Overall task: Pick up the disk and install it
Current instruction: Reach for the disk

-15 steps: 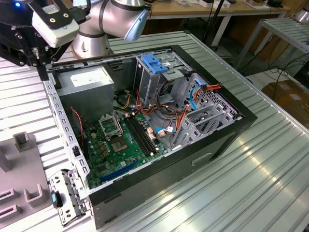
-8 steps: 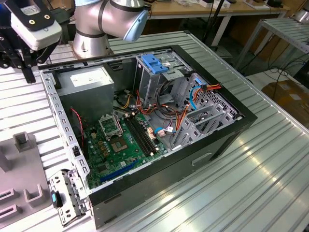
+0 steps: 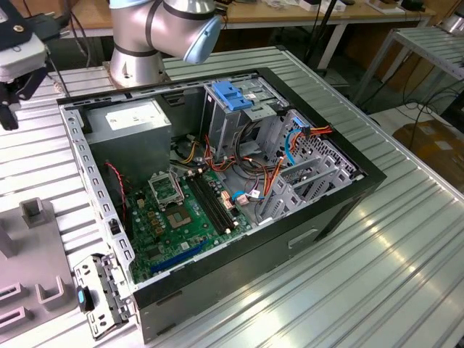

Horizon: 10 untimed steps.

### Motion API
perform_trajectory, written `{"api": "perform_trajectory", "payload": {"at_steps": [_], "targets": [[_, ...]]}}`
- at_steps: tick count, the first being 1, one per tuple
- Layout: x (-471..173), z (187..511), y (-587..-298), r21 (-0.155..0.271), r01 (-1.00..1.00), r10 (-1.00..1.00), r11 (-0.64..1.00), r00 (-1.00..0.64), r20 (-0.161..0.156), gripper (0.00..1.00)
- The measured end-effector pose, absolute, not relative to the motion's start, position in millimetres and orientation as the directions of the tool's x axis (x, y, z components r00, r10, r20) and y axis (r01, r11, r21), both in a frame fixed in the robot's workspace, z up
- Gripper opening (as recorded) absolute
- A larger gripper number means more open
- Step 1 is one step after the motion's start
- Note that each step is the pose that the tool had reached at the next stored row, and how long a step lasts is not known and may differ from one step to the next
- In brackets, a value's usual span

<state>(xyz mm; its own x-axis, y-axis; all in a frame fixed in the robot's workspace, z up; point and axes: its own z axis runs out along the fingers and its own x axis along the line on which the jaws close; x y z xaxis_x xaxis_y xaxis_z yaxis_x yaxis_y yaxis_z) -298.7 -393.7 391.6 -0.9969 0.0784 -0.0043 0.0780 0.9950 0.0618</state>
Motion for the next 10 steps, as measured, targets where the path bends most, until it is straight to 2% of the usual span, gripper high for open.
{"api": "perform_trajectory", "payload": {"at_steps": [10], "targets": [[-329.3, 390.7, -391.0, 0.065, 0.077, 0.078, 0.995, -0.997, -0.004, 0.11]]}}
